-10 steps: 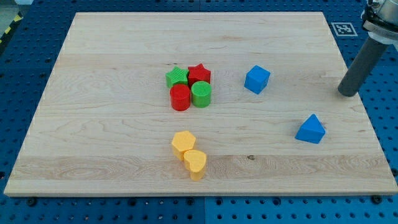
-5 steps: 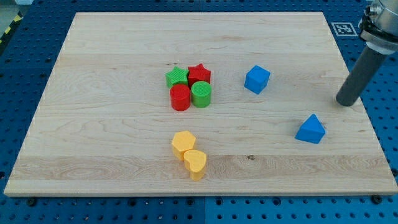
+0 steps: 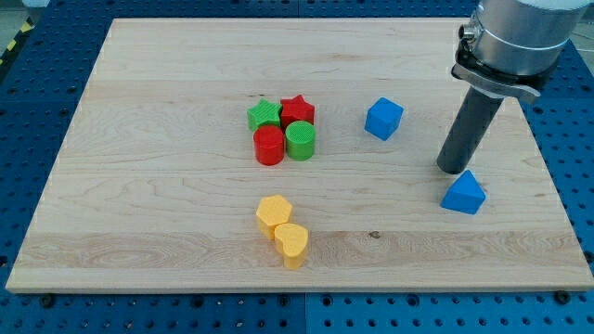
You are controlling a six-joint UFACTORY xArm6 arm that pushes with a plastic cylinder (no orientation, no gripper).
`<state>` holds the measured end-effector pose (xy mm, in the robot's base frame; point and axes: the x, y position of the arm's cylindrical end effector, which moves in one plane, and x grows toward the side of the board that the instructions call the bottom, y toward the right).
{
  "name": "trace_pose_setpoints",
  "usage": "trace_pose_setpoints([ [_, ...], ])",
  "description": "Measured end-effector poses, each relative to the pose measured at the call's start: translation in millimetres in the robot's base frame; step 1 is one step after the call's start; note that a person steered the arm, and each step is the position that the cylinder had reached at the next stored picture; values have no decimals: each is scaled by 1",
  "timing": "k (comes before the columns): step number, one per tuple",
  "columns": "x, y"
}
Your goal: Move blue triangle below blue cube
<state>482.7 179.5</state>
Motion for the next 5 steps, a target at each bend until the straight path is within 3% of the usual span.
trace_pose_setpoints([
  [3,33,4],
  [5,19,4],
])
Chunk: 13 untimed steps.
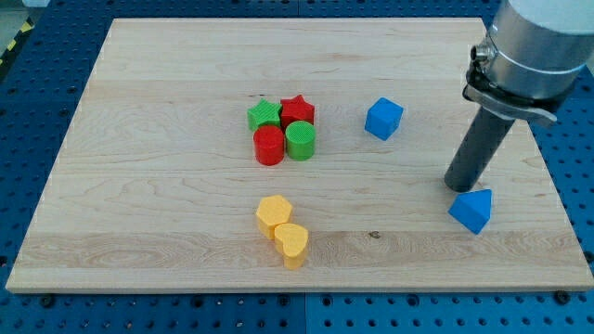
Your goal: Move blue triangle below blue cube
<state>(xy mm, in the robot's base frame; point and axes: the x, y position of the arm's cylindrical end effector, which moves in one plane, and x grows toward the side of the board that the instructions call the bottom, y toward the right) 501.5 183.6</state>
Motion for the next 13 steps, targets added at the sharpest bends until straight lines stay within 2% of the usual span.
trace_pose_setpoints([
  [1,-4,34],
  [2,17,60],
  [4,29,24],
  [7,50,14],
  [8,55,-11],
  [10,16,-39],
  [13,26,-43],
])
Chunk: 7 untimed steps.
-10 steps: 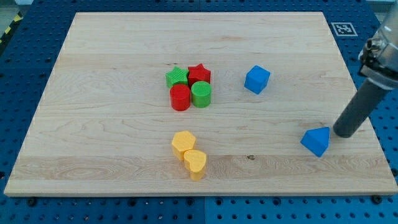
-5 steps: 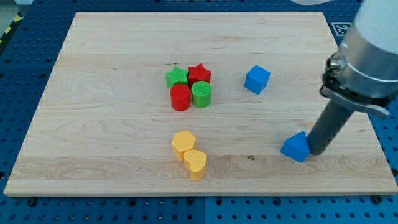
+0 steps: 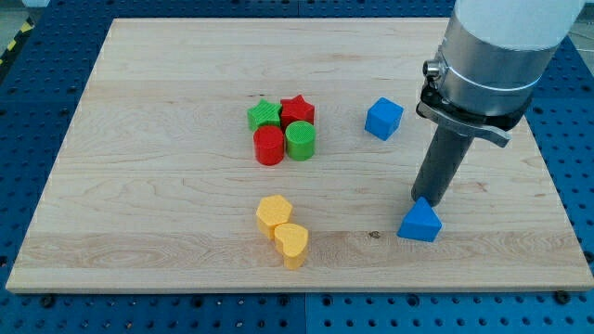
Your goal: Move blue triangle below blue cube
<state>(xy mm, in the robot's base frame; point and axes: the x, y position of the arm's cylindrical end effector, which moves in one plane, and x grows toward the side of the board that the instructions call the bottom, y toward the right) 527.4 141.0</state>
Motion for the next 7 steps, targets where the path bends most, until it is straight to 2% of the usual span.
trace_pose_setpoints([
  [3,7,-24],
  [5,5,6],
  [7,10,7],
])
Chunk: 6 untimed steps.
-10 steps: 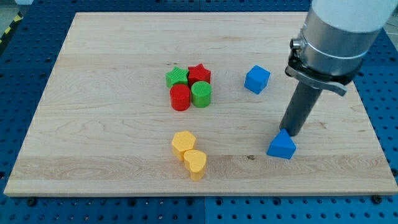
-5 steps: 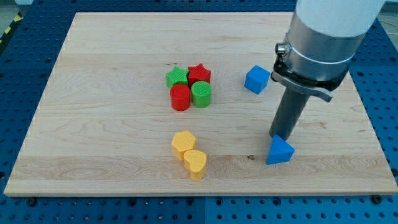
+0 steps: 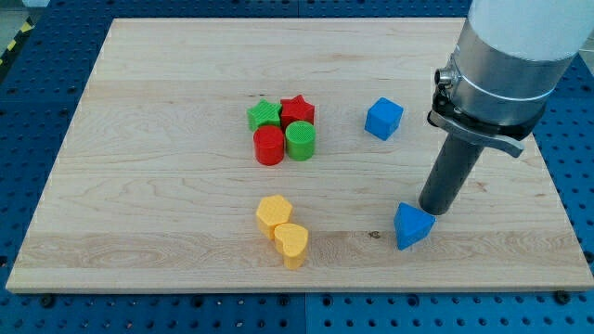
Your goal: Move blue triangle below blue cube
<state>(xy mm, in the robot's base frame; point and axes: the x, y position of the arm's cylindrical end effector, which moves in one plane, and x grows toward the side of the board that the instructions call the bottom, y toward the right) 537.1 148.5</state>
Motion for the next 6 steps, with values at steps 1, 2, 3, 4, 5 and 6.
trace_pose_setpoints([
  [1,21,0],
  [2,27,0],
  [3,27,-5],
  [4,26,-22],
  [5,26,-23],
  [6,26,-37],
])
